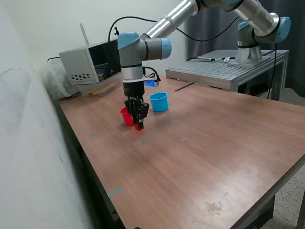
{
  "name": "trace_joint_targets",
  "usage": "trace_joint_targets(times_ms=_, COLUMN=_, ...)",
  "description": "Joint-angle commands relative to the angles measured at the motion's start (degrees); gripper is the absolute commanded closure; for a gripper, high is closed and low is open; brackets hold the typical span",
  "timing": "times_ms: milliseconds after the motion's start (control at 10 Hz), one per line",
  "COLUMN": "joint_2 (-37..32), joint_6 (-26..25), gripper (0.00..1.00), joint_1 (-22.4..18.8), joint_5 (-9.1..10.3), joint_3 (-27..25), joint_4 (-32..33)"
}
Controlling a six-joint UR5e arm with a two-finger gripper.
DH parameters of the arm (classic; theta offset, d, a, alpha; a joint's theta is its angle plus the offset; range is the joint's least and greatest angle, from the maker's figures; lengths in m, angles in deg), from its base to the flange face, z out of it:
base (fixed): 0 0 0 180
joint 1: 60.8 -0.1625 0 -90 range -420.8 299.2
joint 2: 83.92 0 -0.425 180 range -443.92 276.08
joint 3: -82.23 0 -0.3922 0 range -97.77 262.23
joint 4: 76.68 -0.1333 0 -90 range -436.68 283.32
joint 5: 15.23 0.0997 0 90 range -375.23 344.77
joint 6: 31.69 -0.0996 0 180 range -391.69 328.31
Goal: Place red objects in the red bin, and blue objects in the blue bin.
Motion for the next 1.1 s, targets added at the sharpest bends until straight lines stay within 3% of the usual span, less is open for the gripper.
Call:
trace_joint_targets(times_ms=0, joint_2=-4.00, joint_6=-0.62, gripper=1.00, joint_1=0.42, joint_5=-2.20, joint_3=-1.51, joint_4=-1.82)
trace_joint_targets(times_ms=100, joint_2=-5.41, joint_6=-1.15, gripper=1.00, joint_1=2.25, joint_5=-3.51, joint_3=-2.39, joint_4=-4.52)
trace_joint_targets(times_ms=300, joint_2=-7.70, joint_6=-1.51, gripper=1.00, joint_1=5.24, joint_5=-3.97, joint_3=-3.97, joint_4=-5.69)
trace_joint_targets(times_ms=500, joint_2=-8.06, joint_6=-1.86, gripper=1.00, joint_1=8.66, joint_5=-7.12, joint_3=-4.34, joint_4=-6.83)
trace_joint_targets(times_ms=1000, joint_2=-8.06, joint_6=-1.77, gripper=1.00, joint_1=10.61, joint_5=-6.61, joint_3=-6.18, joint_4=-7.28)
